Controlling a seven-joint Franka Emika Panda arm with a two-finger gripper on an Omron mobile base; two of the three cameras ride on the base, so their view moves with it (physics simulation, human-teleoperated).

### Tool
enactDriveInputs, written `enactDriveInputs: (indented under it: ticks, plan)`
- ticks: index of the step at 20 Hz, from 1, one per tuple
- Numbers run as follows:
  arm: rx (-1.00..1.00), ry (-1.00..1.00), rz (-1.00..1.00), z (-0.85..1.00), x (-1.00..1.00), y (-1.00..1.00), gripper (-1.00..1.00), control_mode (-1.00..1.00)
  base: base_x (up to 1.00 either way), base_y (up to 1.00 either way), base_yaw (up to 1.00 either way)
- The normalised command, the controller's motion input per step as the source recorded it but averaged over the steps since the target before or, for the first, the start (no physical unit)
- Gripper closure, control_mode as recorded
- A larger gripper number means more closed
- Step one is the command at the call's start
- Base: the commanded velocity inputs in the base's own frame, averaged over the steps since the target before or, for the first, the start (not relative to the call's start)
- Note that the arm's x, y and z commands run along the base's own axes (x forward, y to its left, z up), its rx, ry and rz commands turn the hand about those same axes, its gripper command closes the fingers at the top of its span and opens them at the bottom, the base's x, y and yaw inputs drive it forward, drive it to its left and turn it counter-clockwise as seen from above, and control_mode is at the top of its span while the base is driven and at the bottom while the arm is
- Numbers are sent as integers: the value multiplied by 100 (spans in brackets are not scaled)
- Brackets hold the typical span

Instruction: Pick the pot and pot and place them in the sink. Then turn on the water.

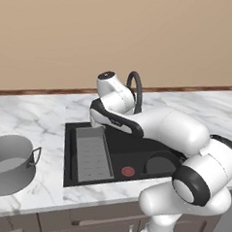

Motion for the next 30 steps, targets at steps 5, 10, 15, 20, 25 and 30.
enactDriveInputs:
  ticks: [5, 10, 15, 20, 25, 30]
  plan:
    - [0, 0, 0, 0, 0, 0, -100, 100, 54, 0, 14]
    - [0, 0, 0, 0, 0, 0, -100, 100, 41, 0, 9]
    - [0, 0, 0, 0, 0, 0, -100, 100, 6, 0, 1]
    - [0, 0, 0, 0, 0, 0, -100, 100, 0, 0, 0]
    - [0, -3, 0, 0, 0, 2, -100, -100, 0, 0, 0]
    - [0, -1, 0, 0, 0, 54, -100, -100, 0, 0, 0]
